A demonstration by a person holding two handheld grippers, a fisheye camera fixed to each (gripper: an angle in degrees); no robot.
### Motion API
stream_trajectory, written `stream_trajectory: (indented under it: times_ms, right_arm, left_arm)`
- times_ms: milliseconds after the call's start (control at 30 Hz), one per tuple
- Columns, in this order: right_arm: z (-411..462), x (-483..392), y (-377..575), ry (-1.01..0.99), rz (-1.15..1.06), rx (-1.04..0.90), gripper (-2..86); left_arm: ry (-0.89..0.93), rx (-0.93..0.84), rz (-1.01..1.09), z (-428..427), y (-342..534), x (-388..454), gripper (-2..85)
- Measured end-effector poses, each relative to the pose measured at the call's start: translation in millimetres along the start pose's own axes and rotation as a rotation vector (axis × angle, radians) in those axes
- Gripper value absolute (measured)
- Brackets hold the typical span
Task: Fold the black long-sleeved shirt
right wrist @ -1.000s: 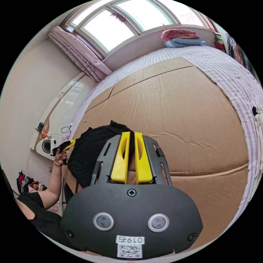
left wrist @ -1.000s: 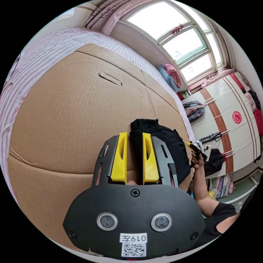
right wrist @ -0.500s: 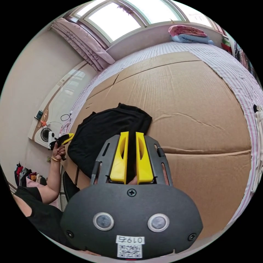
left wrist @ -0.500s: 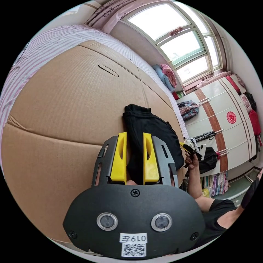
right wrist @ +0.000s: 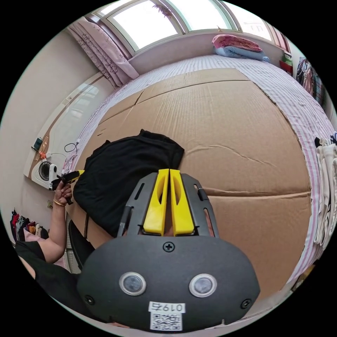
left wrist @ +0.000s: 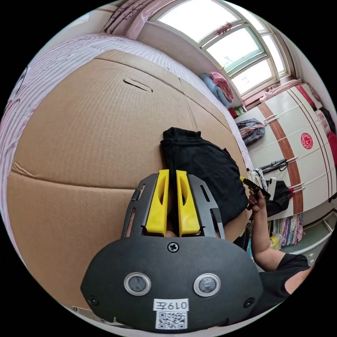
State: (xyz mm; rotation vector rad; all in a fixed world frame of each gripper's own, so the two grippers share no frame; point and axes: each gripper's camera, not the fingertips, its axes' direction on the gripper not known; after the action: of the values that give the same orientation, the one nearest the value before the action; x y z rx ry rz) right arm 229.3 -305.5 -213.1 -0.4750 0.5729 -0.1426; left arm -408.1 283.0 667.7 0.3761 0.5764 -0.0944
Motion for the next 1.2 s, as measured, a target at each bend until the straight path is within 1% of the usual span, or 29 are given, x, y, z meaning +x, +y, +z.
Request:
stream_trajectory:
  times_ms: [67, 133, 200, 267, 333, 400, 500, 567, 667, 800, 900, 1033, 1200]
  right_arm:
    - [-13, -10, 2, 0.034, -0.036, 0.049, 5.6]
    - [-25, -23, 3, 0.074, -0.097, 0.108, 7.5]
    - [-29, -46, 1, 0.103, -0.198, 0.143, 7.7]
    - [-11, -86, -12, 0.115, -0.336, 0.098, 7.0]
    - [7, -110, -26, 0.114, -0.411, 0.077, 6.6]
    - [27, -124, -43, 0.107, -0.460, 0.052, 6.2]
    - [62, -141, -67, 0.072, -0.521, -0.050, 5.4]
    - [86, -154, -75, 0.143, -0.567, -0.105, 5.1]
    - [103, -161, -80, 0.144, -0.590, -0.142, 4.9]
    - [113, -167, -81, 0.144, -0.604, -0.160, 4.8]
    - [121, -172, -78, 0.139, -0.609, -0.176, 4.1]
    - [129, -182, -72, 0.165, -0.616, -0.168, -0.1]
    - [135, -191, -67, 0.198, -0.614, -0.147, -0.9]
  left_arm:
    - [-0.014, 0.031, -0.005, -16, -4, 3, 5.5]
    - [-0.042, 0.073, -0.005, -36, -9, 6, 6.1]
    - [-0.063, 0.135, 0.016, -58, -22, 20, 6.2]
    - [-0.058, 0.147, 0.079, -59, -43, 47, 6.0]
    - [-0.064, 0.113, 0.157, -45, -72, 85, 5.7]
    - [-0.117, 0.055, 0.287, -15, -112, 140, 5.6]
    - [-0.135, -0.019, 0.408, 26, -153, 190, 5.6]
    - [-0.163, -0.055, 0.443, 46, -171, 210, 5.5]
    - [-0.250, -0.111, 0.500, 74, -190, 234, 5.0]
    - [-0.292, -0.160, 0.539, 90, -208, 251, 4.2]
    - [-0.293, -0.164, 0.548, 89, -217, 260, 3.3]
    - [-0.318, -0.158, 0.555, 86, -225, 271, 2.1]
    - [-0.338, -0.140, 0.558, 73, -239, 285, 1.4]
